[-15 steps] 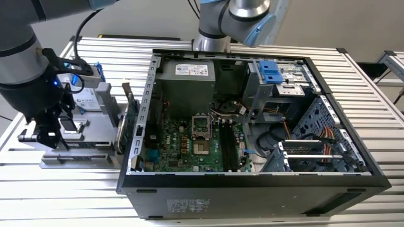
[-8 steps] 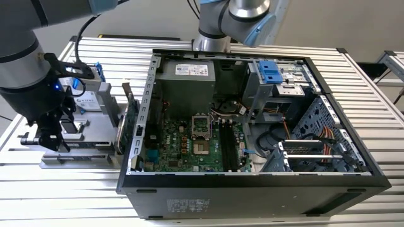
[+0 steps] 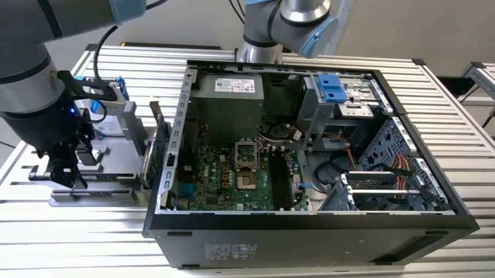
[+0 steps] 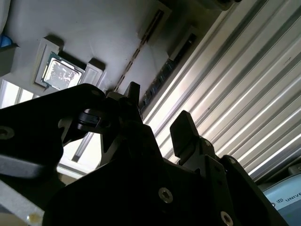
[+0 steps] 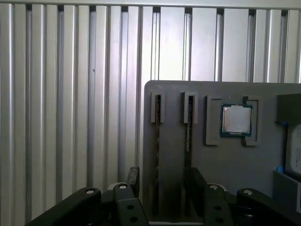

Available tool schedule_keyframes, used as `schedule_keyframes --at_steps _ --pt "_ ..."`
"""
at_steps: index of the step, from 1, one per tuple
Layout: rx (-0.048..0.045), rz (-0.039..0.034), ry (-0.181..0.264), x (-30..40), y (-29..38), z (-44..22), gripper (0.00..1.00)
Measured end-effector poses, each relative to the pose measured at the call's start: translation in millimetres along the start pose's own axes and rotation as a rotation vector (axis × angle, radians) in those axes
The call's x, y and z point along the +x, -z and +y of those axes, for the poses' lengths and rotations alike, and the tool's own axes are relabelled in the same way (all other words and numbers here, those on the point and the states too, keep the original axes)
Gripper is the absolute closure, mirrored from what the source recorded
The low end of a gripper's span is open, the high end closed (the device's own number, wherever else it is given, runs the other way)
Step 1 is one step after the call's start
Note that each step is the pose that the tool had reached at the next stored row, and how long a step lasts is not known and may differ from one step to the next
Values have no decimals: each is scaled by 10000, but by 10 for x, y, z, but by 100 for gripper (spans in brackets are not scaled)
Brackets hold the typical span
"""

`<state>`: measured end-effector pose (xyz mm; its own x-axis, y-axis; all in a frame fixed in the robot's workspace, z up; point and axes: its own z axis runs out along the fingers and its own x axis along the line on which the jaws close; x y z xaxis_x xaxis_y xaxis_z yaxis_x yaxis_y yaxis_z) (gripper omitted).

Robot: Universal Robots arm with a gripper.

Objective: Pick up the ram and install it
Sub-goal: 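Pick up the ram and move it above insertion slot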

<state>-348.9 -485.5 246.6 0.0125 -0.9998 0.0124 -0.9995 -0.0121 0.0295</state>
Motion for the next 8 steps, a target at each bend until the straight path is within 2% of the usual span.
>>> schedule_keyframes --at_steps 8 --pt "-1 1 -1 -1 -87 -3 0"
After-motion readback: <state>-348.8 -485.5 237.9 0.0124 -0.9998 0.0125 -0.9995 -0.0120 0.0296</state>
